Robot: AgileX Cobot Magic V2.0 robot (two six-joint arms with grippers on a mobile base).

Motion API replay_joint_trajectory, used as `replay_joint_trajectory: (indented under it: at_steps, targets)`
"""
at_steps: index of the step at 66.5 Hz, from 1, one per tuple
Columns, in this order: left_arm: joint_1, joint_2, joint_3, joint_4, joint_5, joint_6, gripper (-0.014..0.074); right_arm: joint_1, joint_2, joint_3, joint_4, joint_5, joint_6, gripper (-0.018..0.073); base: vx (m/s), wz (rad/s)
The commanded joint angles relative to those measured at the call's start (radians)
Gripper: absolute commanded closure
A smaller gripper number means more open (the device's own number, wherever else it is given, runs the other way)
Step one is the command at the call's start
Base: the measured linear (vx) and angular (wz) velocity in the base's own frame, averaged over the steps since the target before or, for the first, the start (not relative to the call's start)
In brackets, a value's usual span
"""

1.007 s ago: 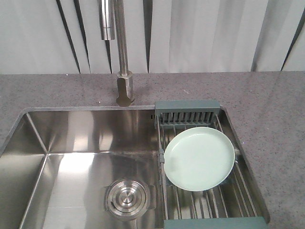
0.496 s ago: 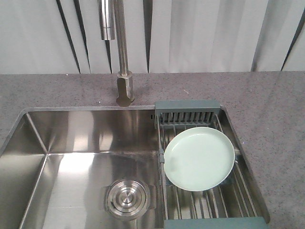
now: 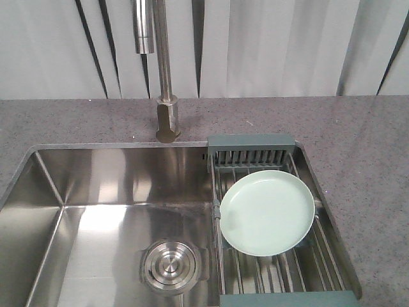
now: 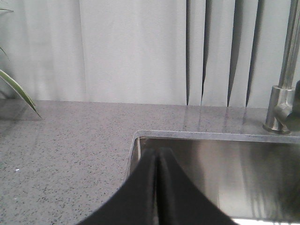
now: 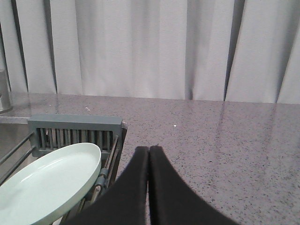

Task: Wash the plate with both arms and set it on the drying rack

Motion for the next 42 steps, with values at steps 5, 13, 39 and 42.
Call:
replay_joint_trajectory:
  at_steps: [5,13,39,42]
  targets:
    - [-0.001,-0.014,-0.024,-0.007,-0.075,-0.003,0.0603,-0.004,-0.007,0.003,0.023,-0.080,-0.006,0.0564,0.00,0.00]
    - [-0.001,-0.014,-0.024,-0.007,-0.075,-0.003,0.0603,-0.004,-0.007,0.003,0.030,-0.081,-0.006,0.0564,0.00,0.00]
    - [-0.001,-0.014,-0.024,-0.007,-0.075,-0.003,0.0603,-0.004,-0.007,0.003,0.030,-0.080,-0.006,0.0564,0.00,0.00]
    - [-0.001,-0.014,-0.024,-0.007,-0.075,-0.003,0.0603,-0.004,-0.007,0.003,0.030,-0.080,-0.006,0.0564,0.00,0.00]
